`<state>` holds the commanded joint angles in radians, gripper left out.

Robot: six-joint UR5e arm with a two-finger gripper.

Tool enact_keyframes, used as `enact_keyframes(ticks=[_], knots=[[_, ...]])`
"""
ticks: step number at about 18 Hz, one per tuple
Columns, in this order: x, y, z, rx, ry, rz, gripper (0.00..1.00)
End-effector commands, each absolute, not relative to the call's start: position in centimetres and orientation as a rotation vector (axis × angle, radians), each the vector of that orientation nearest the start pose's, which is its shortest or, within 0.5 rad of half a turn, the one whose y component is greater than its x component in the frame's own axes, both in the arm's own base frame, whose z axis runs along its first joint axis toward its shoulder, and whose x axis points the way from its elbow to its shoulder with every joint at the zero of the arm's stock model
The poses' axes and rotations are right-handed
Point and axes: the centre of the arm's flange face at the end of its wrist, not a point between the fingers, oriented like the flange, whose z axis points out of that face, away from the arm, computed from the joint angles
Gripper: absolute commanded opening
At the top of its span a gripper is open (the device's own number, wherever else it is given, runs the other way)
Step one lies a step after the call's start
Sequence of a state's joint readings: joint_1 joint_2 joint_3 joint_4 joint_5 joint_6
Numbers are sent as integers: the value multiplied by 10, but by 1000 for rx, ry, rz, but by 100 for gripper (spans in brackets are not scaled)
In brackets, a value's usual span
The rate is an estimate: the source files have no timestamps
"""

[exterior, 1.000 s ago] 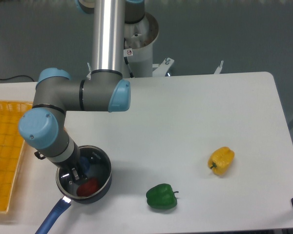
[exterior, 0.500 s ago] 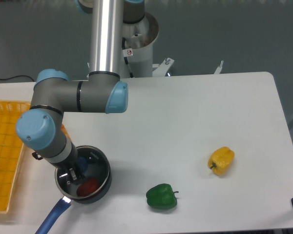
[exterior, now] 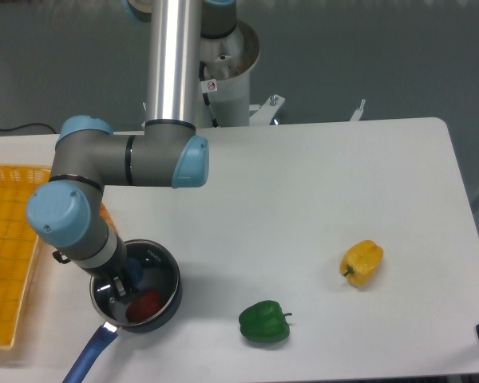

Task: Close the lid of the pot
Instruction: 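Hold the lid on the saucepan and open the gripper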

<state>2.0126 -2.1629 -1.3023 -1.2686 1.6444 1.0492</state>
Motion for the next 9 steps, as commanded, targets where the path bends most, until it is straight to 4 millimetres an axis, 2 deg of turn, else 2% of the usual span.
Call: enact_keyframes(ticks=[9], knots=[[-188,692,288,-3059,963,67,64]])
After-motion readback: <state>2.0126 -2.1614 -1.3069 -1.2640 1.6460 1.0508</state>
